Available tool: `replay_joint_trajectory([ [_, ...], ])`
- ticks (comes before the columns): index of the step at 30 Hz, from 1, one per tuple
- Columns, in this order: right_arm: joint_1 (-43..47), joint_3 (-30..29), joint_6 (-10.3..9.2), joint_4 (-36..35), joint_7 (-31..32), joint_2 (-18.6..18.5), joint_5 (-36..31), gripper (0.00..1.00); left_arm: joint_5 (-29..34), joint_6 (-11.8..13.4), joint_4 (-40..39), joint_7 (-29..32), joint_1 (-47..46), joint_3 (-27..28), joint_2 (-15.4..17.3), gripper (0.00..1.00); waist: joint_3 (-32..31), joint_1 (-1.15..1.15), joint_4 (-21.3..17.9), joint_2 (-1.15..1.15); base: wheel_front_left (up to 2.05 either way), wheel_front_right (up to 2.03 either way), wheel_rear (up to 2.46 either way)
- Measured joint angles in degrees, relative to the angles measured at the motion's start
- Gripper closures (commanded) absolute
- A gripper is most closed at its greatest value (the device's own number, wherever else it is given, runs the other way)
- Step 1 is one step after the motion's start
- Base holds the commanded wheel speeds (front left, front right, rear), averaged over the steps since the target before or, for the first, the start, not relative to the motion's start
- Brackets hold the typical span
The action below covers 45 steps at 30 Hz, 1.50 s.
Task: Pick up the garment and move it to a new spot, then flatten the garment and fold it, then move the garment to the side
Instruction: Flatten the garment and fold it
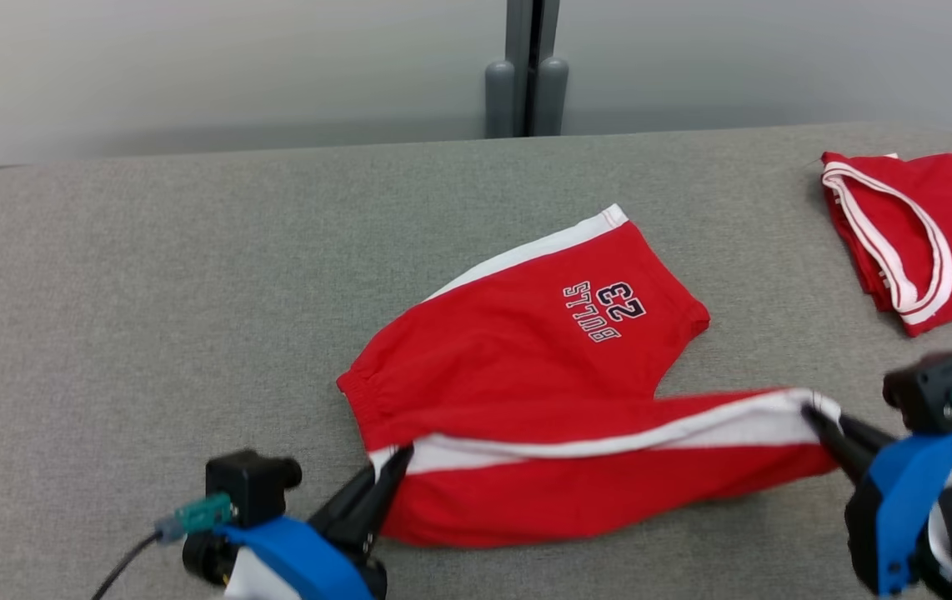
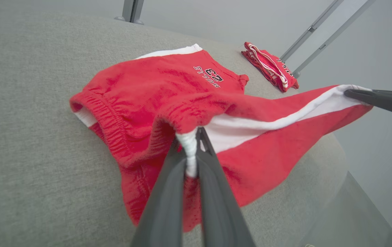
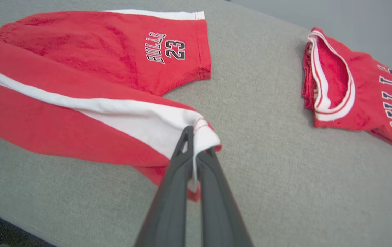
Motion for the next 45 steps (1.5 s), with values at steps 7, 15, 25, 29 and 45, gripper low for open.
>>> replay_joint_trajectory([
  [7, -15.9, 7.3, 0.01, 9.7, -6.2, -6.2, 0.0, 1.00, -0.6, -1.3, 5.6, -1.3, -8.6, 3.5, -5.2, 1.00, 3.0, 0.01, 1.7, 0.00, 0.00, 0.00, 0.00],
  [15, -32.4, 14.4, 0.01, 22.3, -13.0, -8.7, -0.7, 1.00, -0.6, -2.3, 14.7, -4.7, -14.9, 5.6, -11.2, 1.00, 8.9, 0.01, 3.9, 0.02, 0.00, 0.00, 0.00],
  [25, -43.4, 18.1, 0.01, 34.7, -19.8, -7.9, -3.1, 1.00, 0.4, -3.5, 24.7, -7.7, -19.9, 6.5, -17.0, 1.00, 14.8, 0.01, 8.4, 0.02, 0.00, 0.00, 0.00],
  [29, -45.9, 20.0, 0.01, 38.6, -21.5, -8.2, -5.1, 1.00, 0.9, -4.2, 27.4, -8.0, -21.7, 6.2, -18.7, 1.00, 16.5, 0.01, 9.6, 0.03, 0.00, 0.00, 0.00],
  [45, -48.9, 23.1, 0.02, 48.0, -28.5, -5.5, -3.7, 0.00, 1.4, -7.8, 32.3, -9.1, -23.5, 5.2, -21.1, 0.00, 16.4, 0.00, 10.5, 0.02, 0.00, 0.00, 0.00],
])
